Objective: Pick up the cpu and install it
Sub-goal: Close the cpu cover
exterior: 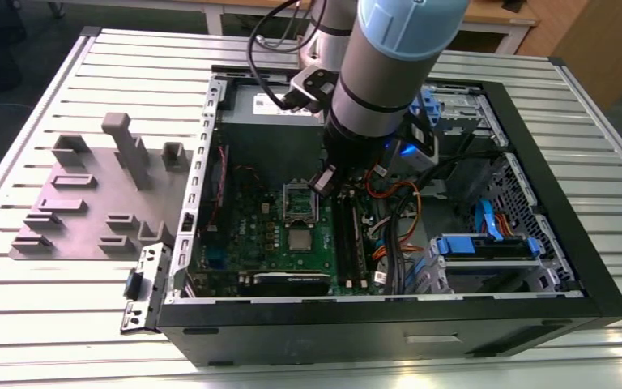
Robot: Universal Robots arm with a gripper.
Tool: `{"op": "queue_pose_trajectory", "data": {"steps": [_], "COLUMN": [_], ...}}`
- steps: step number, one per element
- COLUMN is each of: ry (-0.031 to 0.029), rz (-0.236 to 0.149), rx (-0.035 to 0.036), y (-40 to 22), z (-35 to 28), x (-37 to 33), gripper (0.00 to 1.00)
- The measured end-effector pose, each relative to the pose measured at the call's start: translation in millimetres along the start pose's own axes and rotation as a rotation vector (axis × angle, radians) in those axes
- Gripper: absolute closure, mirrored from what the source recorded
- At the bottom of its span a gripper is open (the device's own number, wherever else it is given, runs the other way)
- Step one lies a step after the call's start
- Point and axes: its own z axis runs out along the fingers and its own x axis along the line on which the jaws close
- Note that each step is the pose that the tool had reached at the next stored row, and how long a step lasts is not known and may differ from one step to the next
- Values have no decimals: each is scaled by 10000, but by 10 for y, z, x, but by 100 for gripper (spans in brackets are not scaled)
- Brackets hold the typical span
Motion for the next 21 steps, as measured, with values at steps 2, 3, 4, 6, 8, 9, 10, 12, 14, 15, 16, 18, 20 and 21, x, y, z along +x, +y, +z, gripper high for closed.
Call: {"op": "queue_pose_trajectory", "data": {"steps": [2,3,4,6,8,9,10,12,14,15,16,18,20,21], "ry": [-139,-231,-309,-392,-440,-458,-477,-519,-554,-571,-587,-606,-615,-617], "rz": [-60,-75,-82,-87,-91,-91,-93,-96,-98,-99,-100,-101,-102,-101], "rx": [-127,-207,-273,-343,-386,-404,-424,-461,-493,-508,-523,-540,-552,-554], "y": [-2,-3,-3,-6,-11,-13,-14,-18,-22,-23,-25,-27,-29,-30], "z": [7,10,16,35,61,72,83,109,134,145,156,176,190,196], "x": [-1,-1,-1,0,1,3,4,6,8,9,10,11,12,12], "gripper": [89,89,89,89,89,89,89,89,89,89,89,89,89,89]}}
